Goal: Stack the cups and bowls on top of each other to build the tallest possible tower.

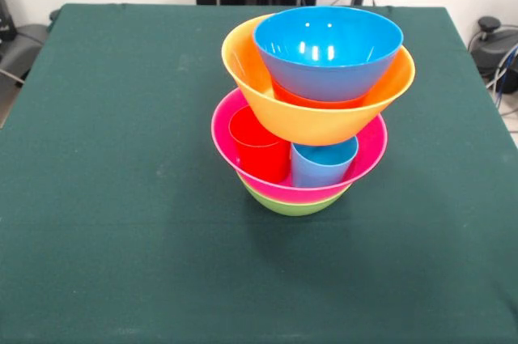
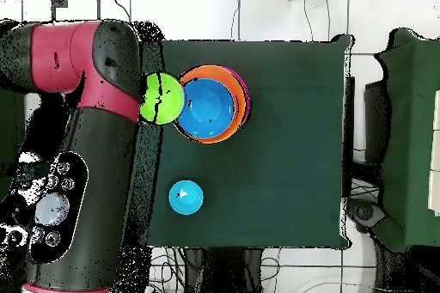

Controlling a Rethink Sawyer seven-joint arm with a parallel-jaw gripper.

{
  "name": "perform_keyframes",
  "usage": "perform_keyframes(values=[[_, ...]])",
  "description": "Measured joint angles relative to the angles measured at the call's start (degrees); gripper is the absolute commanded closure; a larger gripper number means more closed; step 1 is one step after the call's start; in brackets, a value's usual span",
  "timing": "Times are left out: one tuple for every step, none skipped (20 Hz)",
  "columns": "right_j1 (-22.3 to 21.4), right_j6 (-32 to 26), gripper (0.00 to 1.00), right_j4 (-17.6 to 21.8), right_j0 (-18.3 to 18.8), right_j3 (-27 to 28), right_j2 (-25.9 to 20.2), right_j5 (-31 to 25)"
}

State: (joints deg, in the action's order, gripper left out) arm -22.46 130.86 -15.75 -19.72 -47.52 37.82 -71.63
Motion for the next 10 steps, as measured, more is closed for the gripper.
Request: perform_keyframes(values=[[0.1,0.0,1.00,0.2,0.4,1.0,0.3,0.0],[0.3,0.0,1.00,0.5,0.9,2.4,0.7,0.0],[0.4,0.0,1.00,0.6,1.2,3.0,0.8,0.0],[0.6,0.0,1.00,0.7,1.5,3.8,1.0,0.0],[0.9,0.0,1.00,0.7,1.9,4.6,1.1,0.0],[1.3,0.0,1.00,0.8,2.6,6.1,1.2,0.0],[1.6,0.0,1.00,0.8,3.0,6.9,1.2,0.0],[2.0,0.0,1.00,0.8,3.6,8.3,1.2,0.0],[2.4,0.0,1.00,0.9,4.1,9.1,1.2,0.0],[2.8,0.0,1.00,0.9,4.7,10.2,1.2,0.0]])
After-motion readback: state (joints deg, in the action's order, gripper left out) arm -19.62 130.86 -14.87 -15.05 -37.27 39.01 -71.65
